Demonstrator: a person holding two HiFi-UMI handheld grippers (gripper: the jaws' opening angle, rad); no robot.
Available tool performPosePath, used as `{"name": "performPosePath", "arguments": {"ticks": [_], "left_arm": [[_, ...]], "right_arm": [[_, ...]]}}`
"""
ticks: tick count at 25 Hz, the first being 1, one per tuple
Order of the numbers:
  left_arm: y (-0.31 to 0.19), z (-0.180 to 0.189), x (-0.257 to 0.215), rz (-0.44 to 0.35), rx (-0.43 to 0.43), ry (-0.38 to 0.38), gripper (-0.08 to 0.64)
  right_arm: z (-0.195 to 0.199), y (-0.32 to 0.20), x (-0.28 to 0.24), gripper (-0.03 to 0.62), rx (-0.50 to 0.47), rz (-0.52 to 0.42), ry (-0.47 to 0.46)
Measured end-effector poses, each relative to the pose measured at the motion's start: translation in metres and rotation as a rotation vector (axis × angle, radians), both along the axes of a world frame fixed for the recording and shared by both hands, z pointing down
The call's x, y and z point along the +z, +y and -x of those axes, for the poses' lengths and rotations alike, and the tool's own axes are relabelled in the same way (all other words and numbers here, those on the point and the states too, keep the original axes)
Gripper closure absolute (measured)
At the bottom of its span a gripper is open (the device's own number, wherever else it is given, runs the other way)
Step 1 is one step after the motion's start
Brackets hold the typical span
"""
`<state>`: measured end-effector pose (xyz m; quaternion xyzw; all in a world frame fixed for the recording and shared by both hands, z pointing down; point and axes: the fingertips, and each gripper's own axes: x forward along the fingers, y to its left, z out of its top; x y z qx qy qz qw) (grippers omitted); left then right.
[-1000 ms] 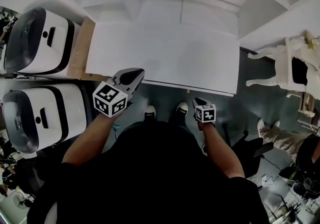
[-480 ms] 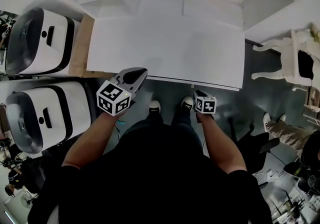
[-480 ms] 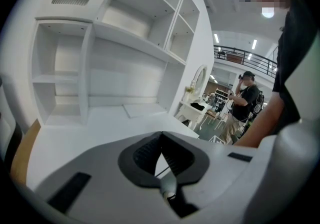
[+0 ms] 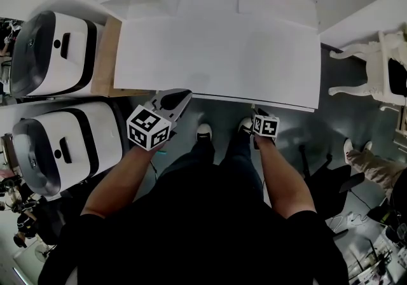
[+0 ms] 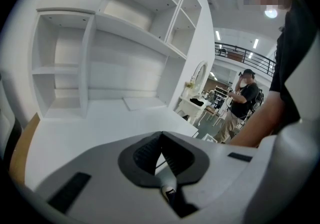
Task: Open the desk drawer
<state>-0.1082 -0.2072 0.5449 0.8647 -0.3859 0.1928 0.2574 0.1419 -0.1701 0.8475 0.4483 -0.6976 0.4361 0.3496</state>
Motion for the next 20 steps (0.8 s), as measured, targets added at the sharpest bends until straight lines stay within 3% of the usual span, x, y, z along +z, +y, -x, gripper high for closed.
{"name": "performPosePath", "arguments": {"ticks": [11, 20], "left_arm": [[0.014, 0.010, 0.018, 0.043, 0.001, -0.014, 0.551], [0.023, 0.021, 0.028, 0.065, -0.010, -0.027, 0.551]], "right_arm": [[0.001, -0.012, 0.030, 0.468, 0.091, 0.022, -0.005], [0.008, -0.017, 0.043, 0.474, 0.087, 0.027, 0.004]]}}
